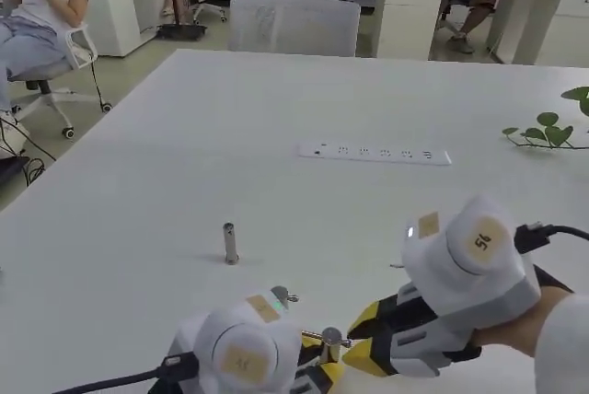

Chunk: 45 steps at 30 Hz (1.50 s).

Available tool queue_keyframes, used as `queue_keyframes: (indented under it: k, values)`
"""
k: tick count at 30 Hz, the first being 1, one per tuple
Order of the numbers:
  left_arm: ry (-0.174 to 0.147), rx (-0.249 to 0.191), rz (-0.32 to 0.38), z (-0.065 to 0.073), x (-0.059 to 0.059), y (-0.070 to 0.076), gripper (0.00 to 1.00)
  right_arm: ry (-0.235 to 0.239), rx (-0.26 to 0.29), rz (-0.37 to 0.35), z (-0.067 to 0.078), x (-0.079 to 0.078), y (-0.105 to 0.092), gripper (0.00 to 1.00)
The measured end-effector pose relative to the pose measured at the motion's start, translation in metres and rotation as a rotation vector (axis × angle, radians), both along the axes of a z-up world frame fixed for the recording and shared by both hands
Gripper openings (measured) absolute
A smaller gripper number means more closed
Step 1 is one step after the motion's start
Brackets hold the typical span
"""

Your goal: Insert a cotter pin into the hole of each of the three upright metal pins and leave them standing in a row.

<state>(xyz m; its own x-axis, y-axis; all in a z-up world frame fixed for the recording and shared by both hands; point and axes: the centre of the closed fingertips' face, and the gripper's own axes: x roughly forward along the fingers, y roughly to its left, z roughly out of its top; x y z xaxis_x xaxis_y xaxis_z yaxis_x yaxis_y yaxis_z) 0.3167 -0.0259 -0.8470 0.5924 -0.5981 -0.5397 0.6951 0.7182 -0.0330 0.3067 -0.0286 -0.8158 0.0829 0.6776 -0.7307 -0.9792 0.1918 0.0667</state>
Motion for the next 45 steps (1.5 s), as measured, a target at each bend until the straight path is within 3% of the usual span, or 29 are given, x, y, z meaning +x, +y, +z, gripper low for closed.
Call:
queue_keyframes:
  k: [17, 26, 30, 39, 42, 45]
  values:
    - [0.018, -0.009, -0.025, 0.000, -0.004, 0.005, 0.15, 0.003, 0.056, -0.024, -0.004, 0.002, 0.012, 0.19]
    - [0.029, -0.022, -0.060, 0.002, -0.011, 0.009, 0.23, 0.005, 0.074, -0.029, -0.007, 0.003, 0.017, 0.18]
    - [0.036, -0.003, -0.085, 0.002, -0.015, 0.013, 0.26, 0.003, 0.077, -0.027, -0.008, 0.003, 0.019, 0.18]
    - [0.061, -0.036, -0.099, 0.008, -0.028, 0.028, 0.37, -0.013, 0.079, -0.011, -0.010, 0.004, 0.020, 0.16]
    - [0.074, -0.066, -0.102, 0.013, -0.032, 0.033, 0.41, -0.021, 0.075, -0.001, -0.010, 0.004, 0.021, 0.16]
    - [0.077, -0.042, -0.122, 0.011, -0.037, 0.038, 0.45, -0.031, 0.069, 0.007, -0.010, 0.004, 0.021, 0.15]
